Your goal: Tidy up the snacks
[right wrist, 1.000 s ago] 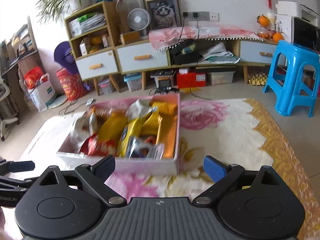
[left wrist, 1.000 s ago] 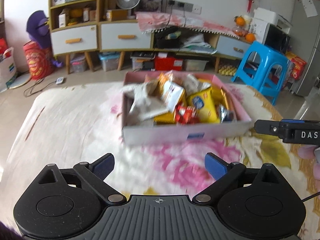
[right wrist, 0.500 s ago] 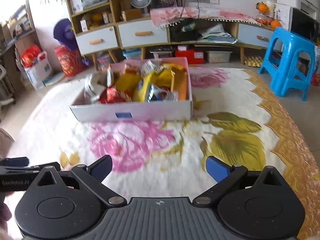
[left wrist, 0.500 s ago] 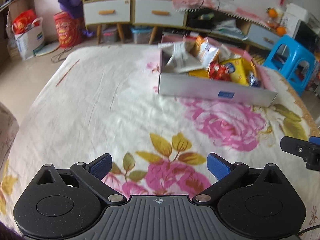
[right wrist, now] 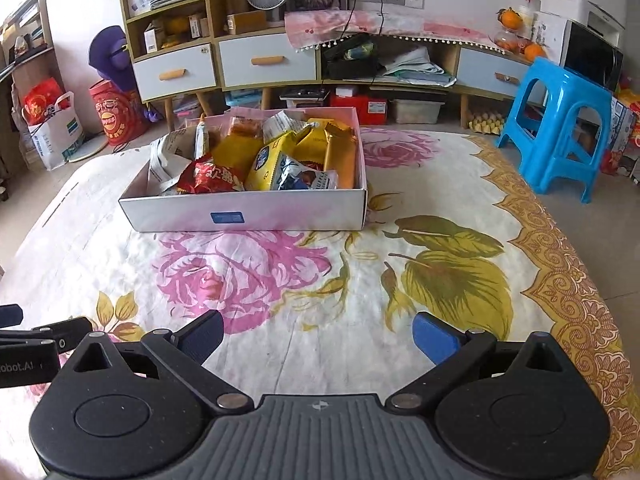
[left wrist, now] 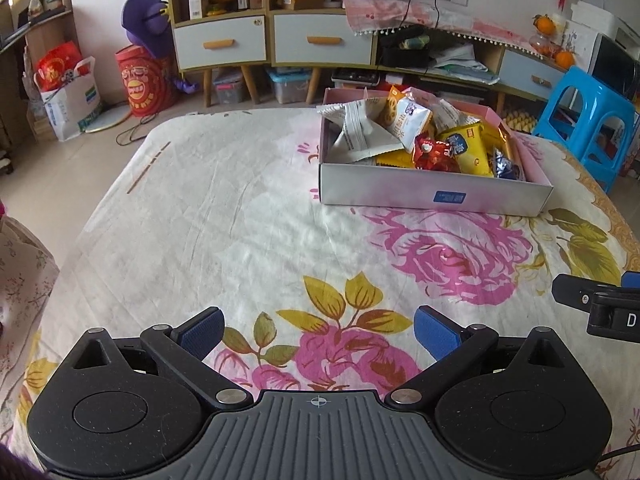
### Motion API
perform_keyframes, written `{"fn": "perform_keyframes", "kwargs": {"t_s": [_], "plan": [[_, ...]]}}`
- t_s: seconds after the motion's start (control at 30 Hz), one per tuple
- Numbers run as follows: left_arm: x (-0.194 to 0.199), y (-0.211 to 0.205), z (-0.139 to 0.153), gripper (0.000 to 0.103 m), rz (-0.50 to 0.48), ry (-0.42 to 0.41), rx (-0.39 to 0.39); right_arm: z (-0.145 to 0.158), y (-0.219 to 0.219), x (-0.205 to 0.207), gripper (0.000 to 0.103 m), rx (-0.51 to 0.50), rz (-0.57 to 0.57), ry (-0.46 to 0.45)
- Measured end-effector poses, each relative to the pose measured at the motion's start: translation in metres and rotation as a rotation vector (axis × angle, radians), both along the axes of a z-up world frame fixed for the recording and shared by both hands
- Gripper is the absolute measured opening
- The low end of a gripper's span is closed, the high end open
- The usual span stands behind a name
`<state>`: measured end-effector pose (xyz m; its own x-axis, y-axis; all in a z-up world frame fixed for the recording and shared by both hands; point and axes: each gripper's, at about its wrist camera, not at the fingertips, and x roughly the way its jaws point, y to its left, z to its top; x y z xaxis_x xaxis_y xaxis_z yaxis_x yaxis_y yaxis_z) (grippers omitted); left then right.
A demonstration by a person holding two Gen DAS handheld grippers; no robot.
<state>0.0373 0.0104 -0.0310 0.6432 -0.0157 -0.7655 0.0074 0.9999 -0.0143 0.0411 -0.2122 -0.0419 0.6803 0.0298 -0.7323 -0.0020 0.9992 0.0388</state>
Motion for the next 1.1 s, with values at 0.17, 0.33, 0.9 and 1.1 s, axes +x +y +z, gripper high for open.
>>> {"fn": "perform_keyframes", "kwargs": {"t_s": [0.17,0.33,0.9,1.1], "plan": [[-0.002,-0.002,0.002,0.102,-0.004,-0.006,0.010,0.001,0.002,-0.002,0.094,-0.004,0.003,0.000],[-0.004,-0.003,0.003,0.102,-0.012,-0.010,0.012,0.000,0.004,-0.003,0.094,-0.010,0.009,0.001],[-0.005,-0.010,0.002,0.102,-0.046,0.003,0.005,0.001,0.009,-0.004,0.094,-0.019,0.017,-0.004],[-0.004,-0.010,0.001,0.102,-0.057,0.016,-0.005,0.000,0.008,-0.003,0.094,-0.022,0.013,0.001]]}}
